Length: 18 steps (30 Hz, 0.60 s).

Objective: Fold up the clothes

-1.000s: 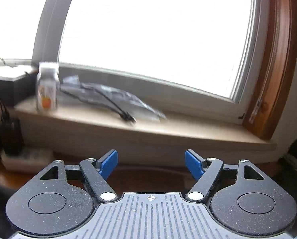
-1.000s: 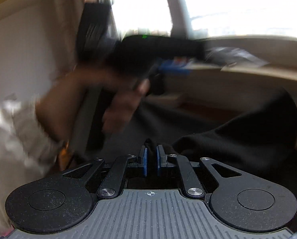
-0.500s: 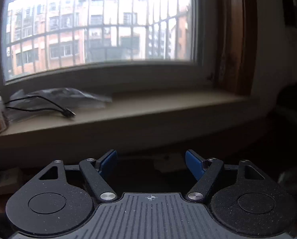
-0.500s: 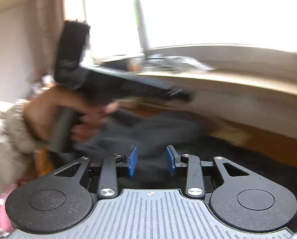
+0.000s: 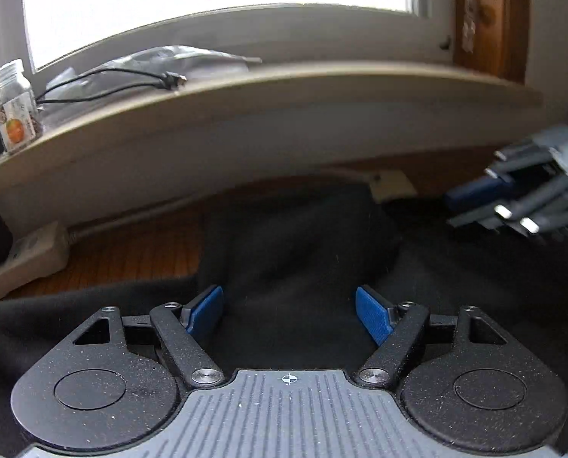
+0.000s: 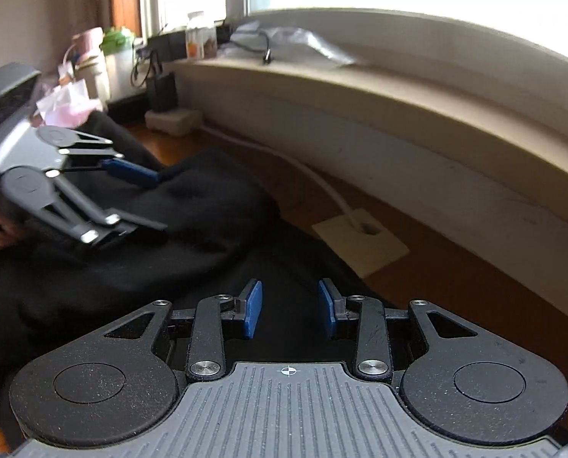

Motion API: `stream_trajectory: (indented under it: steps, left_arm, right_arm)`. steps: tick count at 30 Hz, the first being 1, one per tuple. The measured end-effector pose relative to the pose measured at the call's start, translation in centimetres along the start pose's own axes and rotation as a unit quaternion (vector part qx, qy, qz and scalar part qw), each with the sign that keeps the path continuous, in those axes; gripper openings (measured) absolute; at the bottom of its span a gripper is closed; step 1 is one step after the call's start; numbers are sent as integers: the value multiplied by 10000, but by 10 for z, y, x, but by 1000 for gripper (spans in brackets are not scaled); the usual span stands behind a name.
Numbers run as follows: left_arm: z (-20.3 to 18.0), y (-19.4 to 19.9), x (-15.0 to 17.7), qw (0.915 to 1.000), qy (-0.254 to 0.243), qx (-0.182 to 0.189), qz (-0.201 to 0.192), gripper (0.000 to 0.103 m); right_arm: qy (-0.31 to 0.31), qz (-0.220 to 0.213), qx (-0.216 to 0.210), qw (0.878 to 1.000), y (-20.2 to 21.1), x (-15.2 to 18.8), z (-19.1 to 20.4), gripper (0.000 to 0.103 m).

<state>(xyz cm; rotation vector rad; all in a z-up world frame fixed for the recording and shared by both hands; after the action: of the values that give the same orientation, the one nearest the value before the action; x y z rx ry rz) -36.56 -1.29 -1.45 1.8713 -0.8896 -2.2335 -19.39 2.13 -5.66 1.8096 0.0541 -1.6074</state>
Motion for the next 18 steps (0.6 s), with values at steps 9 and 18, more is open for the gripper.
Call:
stream_trajectory:
  steps: [9, 18]
  left_arm:
    - [1, 18, 12, 9994, 85, 36, -335, 62]
    - [2, 31, 1, 9982, 245, -151, -525, 55]
  right_arm:
    - [471, 23, -9, 9989, -24, -1, 1, 5]
    - [1120, -81, 570, 9920, -33, -22, 3, 4]
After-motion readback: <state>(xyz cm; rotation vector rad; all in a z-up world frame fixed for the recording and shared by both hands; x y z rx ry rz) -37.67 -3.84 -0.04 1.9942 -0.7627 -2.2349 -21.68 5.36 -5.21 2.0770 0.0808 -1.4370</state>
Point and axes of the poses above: each gripper's, at about its wrist camera, not at the fingertips, and y roughly against the way its jaws point, z to its left, x to its underside, the point moved 9 cm from there along -y, roughly the way its jaws point, and after that the axes turned 11 degrees about -z, right-handed, at the moved point
